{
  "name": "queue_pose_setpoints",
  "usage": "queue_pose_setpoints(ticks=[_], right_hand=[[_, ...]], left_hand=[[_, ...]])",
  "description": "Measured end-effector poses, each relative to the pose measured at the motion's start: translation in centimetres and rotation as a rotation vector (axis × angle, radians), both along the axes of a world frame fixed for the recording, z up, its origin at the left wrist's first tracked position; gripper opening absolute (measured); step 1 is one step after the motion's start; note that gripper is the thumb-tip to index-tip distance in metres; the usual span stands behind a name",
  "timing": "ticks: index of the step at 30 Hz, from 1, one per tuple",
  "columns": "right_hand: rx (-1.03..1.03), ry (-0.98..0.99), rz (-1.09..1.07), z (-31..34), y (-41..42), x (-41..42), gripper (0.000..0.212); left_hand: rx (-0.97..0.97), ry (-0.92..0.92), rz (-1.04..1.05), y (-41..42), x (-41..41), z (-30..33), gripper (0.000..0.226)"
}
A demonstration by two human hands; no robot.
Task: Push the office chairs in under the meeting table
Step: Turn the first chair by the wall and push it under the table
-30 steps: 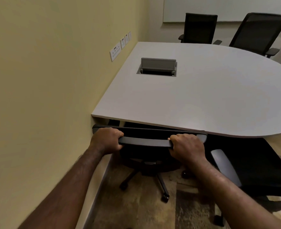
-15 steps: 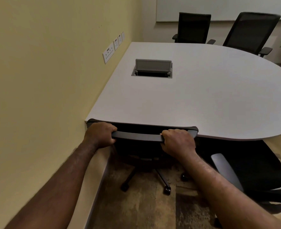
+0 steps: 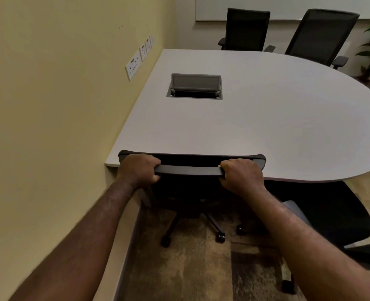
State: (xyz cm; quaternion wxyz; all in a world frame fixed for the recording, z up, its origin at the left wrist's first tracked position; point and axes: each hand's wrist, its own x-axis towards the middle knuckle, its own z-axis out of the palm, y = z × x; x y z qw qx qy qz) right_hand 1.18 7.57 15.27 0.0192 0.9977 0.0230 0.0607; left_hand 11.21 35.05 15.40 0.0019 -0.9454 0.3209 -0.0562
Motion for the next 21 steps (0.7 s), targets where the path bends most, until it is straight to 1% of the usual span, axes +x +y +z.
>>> queue_pose_setpoints(ticks=[12,21], right_hand=[[0.007,-0.029,-0.018,0.0,1.5,2.1,0.02],[0.023,-0.041,-0.033,-0.2,1.6,2.0,0.019]], left_hand=[[0.0,0.003,-0.013,1.1,3.4,0.0,0.016],[-0.024,0.008,-0.024,1.3,3.3,0.3,0.016]])
